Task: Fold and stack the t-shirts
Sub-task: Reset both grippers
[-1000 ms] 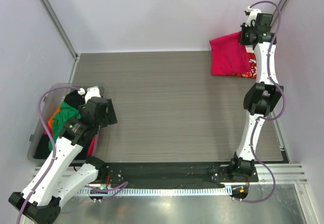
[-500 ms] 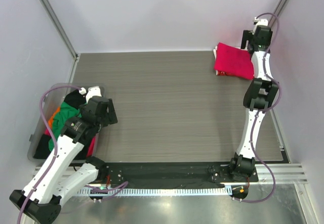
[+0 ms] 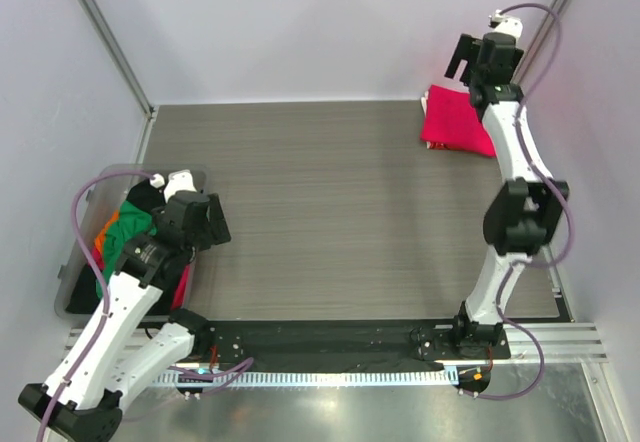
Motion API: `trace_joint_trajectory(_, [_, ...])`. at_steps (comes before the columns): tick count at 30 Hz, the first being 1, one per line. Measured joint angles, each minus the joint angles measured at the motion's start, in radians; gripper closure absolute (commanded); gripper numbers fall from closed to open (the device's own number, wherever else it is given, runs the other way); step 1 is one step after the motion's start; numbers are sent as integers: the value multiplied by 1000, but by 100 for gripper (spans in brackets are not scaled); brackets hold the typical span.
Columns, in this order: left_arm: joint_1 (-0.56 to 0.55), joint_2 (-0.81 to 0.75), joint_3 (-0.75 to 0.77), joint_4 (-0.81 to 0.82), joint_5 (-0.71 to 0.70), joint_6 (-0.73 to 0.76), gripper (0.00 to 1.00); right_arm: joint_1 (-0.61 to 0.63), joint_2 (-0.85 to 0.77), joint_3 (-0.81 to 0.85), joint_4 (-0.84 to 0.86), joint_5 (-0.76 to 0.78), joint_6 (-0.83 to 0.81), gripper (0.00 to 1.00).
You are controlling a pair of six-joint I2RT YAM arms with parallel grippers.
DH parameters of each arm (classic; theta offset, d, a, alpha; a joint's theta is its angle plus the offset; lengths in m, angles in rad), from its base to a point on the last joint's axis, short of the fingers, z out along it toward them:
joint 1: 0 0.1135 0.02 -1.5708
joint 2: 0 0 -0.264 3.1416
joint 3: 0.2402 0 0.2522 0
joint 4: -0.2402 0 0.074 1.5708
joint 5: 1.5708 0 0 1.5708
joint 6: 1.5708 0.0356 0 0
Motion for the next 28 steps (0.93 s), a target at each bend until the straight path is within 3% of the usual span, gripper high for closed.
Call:
trace_joint_trajectory(7, [9,-46,0,7,4,0,13,46,-523,-483,54,-355,317,0])
trace_joint_trajectory(17, [11,-70,0,6,-39,-16,11,462,-720,-1071,6,-521,486,1])
trace_joint_trajectory(22, [13,-69,0,5,-57,-26,10,488,-861,-1226,-20,-528,530,0])
trace_joint_trajectory(28, [13,-60,0,5,-73,-32,10,487,-930,-1253,-15,-527,545,1])
